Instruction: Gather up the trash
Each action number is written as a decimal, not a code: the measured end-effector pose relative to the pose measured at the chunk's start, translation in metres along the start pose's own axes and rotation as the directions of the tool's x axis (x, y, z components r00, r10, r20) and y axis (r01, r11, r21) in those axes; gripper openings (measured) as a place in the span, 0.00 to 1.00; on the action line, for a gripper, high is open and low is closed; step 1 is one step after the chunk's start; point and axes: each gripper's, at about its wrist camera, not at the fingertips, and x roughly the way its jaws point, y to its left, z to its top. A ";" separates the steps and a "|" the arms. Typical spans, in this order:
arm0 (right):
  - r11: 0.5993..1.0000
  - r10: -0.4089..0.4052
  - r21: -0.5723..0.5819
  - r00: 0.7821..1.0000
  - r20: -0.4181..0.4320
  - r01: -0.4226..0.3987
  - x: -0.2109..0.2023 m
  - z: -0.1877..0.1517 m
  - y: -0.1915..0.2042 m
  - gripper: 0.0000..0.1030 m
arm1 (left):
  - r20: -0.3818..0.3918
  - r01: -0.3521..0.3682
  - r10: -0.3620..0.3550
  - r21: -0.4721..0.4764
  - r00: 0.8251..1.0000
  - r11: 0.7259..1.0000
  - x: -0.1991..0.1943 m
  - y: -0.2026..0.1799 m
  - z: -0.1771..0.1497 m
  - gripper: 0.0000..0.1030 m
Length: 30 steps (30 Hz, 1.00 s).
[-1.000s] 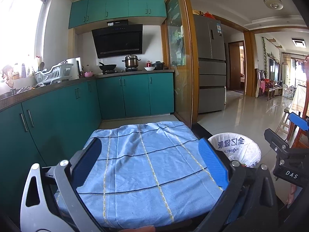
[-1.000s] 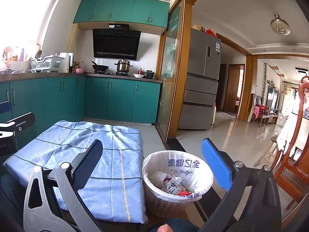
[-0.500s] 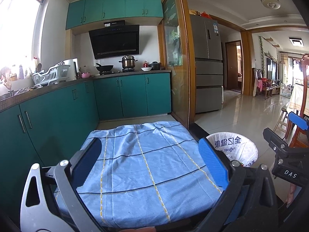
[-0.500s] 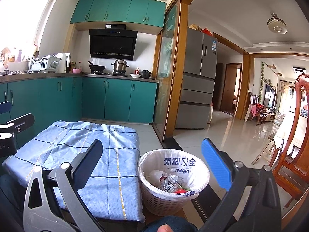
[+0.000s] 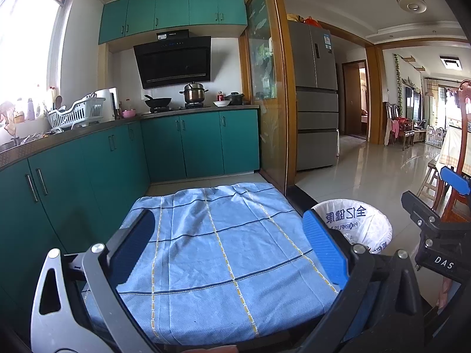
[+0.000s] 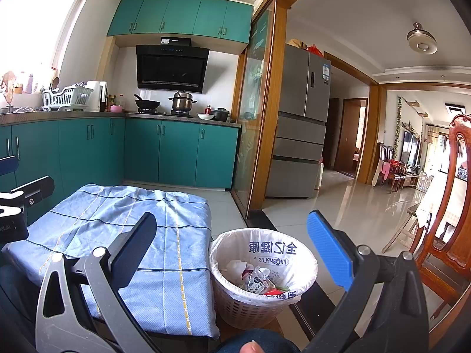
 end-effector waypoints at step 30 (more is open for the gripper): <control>1.000 0.007 -0.010 1.000 -0.016 -0.008 0.009 -0.001 0.001 0.97 | -0.021 0.020 -0.020 -0.009 1.000 1.000 0.011 0.000 -0.001 0.97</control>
